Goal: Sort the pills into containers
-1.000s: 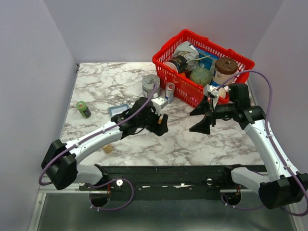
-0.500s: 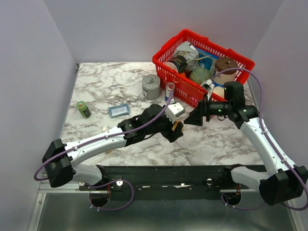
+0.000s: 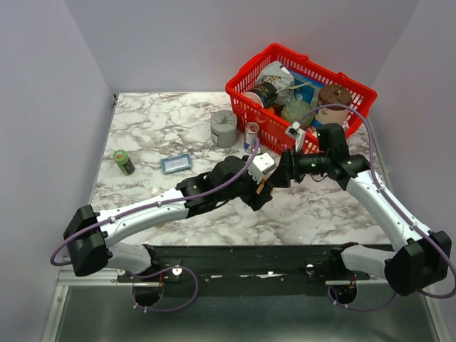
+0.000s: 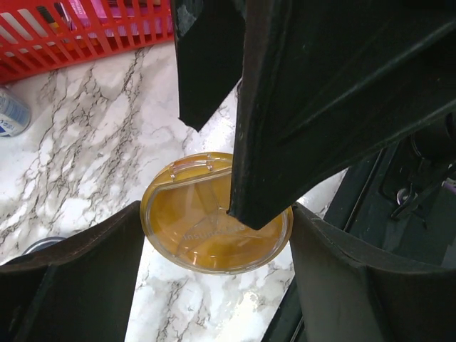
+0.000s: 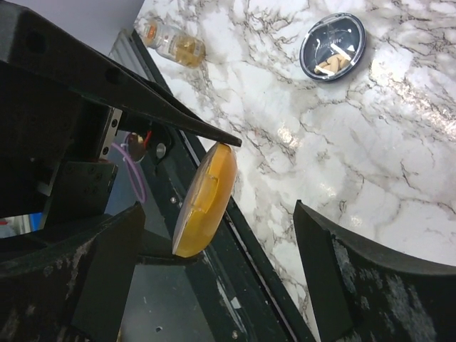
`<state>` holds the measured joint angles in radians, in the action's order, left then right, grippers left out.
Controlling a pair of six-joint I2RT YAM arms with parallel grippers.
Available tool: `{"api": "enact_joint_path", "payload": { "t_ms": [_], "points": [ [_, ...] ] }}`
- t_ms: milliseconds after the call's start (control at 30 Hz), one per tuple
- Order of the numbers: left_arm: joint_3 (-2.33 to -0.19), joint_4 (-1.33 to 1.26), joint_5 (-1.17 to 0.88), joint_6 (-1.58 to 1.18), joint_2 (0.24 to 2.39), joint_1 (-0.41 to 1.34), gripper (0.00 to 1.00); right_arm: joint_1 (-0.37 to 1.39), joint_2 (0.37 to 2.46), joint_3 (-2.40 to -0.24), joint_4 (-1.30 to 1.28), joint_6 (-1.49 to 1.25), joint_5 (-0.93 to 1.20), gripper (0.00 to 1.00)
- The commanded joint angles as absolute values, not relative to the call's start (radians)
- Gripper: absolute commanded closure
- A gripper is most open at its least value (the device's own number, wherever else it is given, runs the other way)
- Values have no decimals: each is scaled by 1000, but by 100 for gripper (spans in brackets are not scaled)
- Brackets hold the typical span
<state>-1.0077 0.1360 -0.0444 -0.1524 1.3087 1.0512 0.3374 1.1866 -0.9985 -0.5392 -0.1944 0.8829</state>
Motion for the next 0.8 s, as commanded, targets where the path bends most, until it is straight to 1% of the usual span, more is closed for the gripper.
{"api": "enact_joint_path", "payload": {
  "t_ms": [0, 200, 233, 300, 333, 467, 500, 533, 567, 633, 667, 700, 767],
  "points": [
    [-1061, 110, -8, -127, 1327, 1061, 68, 357, 1219, -989, -528, -224, 836, 10],
    [-1083, 123, 26, -124, 1342, 1063, 68, 371, 1259, -1015, -531, -247, 862, 22],
    [-1086, 124, 28, -124, 1345, 1063, 68, 373, 1267, -1025, -531, -252, 873, 26],
    [-1089, 130, 35, -120, 1350, 1063, 67, 373, 1273, -1029, -529, -259, 885, 30],
    [-1092, 130, 38, -121, 1351, 1063, 67, 374, 1276, -1032, -529, -262, 896, 34],
    [-1095, 130, 52, -117, 1351, 1063, 65, 374, 1281, -1031, -512, -279, 925, 43],
    [-1095, 132, 55, -115, 1351, 1063, 62, 374, 1282, -1028, -506, -281, 937, 44],
    [-1095, 133, 57, -117, 1350, 1065, 60, 374, 1284, -1020, -496, -296, 963, 49],
    [-1095, 132, 58, -117, 1347, 1065, 58, 374, 1287, -1014, -467, -308, 979, 51],
    [-1089, 129, 66, -120, 1338, 1063, 50, 373, 1287, -997, -443, -339, 1015, 55],
    [-1086, 126, 67, -124, 1332, 1063, 48, 374, 1285, -997, -428, -345, 1025, 59],
    [-1080, 115, 67, -126, 1327, 1063, 42, 373, 1284, -997, -425, -348, 1031, 61],
    [-1062, 103, 71, -136, 1305, 1063, 36, 374, 1284, -997, -414, -362, 1054, 66]
  ]
}}
